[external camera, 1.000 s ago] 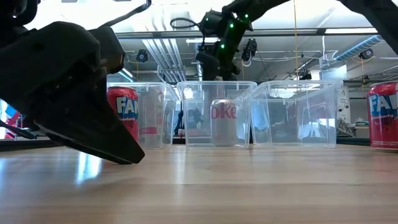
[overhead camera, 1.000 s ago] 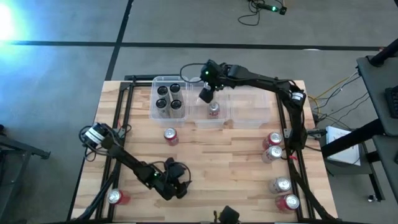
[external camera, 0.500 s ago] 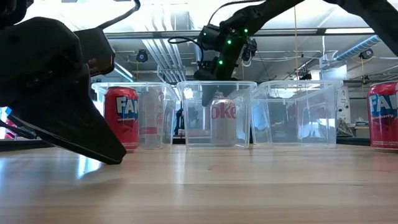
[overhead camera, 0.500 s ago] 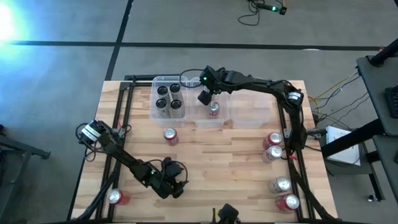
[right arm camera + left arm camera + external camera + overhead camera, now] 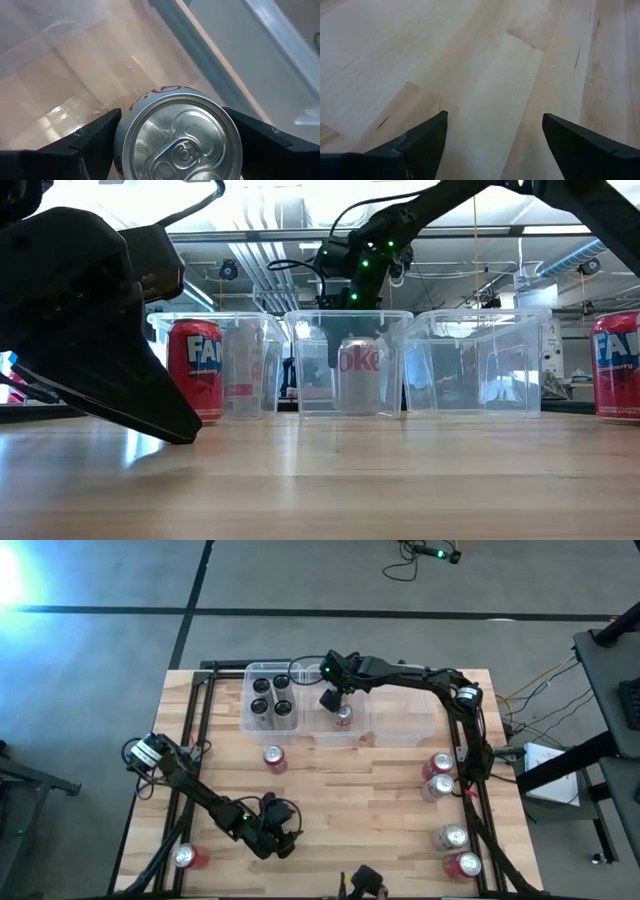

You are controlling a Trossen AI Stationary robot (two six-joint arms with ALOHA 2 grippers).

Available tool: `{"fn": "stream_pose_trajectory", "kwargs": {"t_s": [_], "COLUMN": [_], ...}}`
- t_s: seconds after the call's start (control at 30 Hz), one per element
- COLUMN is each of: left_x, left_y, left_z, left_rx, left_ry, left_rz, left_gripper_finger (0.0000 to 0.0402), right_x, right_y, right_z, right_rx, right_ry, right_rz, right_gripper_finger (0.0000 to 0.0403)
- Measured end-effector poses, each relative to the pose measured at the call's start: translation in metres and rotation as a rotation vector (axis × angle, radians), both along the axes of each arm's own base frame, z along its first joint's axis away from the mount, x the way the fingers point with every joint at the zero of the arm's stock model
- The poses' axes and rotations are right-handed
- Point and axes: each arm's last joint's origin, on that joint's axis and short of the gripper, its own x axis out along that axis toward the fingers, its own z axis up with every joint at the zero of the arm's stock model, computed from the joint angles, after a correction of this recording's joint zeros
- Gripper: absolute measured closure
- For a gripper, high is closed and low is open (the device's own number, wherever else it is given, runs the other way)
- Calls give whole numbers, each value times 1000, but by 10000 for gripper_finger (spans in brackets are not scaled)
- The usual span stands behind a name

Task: Sort soda cans
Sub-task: Put the bottom red-silver soda can into the middle transparent bin, then adjust the middle transparent bin on the table

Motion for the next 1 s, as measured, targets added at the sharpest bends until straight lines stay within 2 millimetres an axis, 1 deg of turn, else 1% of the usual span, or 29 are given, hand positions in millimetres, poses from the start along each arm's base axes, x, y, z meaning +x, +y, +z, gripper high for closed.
{"fn": "stream_pose_trajectory", "kwargs": {"t_s": [0.27, 0.37, 0.47, 0.53, 0.6, 0.67, 0.73, 0.87, 1.0], "left_x": [0, 0, 0, 0, 0, 0, 1, 1, 1], "left_y": [0, 0, 0, 0, 0, 1, 1, 1, 1], "left_z": [0, 0, 0, 0, 0, 0, 0, 0, 1], "left_rx": [-1, 0, 3, 10, 24, 30, 29, 30, 29], "left_ry": [0, 0, 2, 2, 0, -3, -7, -12, -18], "left_rz": [-3, -4, -6, -10, -14, -13, -9, -7, -5], "left_gripper_finger": [92, 92, 92, 92, 92, 92, 92, 92, 92], "right_x": [-2, -3, -3, -2, 2, 5, 6, 9, 7], "right_y": [0, 2, 12, 23, 38, 52, 59, 58, 57], "right_z": [4, 16, 37, 49, 54, 54, 50, 40, 38], "right_rx": [-31, -35, -64, -79, -71, -63, -55, -40, -36], "right_ry": [33, 46, 32, 13, 5, 32, 62, 90, 106], "right_rz": [47, 79, 134, 193, 272, 339, 370, 357, 357], "right_gripper_finger": [41, 37, 36, 35, 35, 35, 35, 35, 35]}}
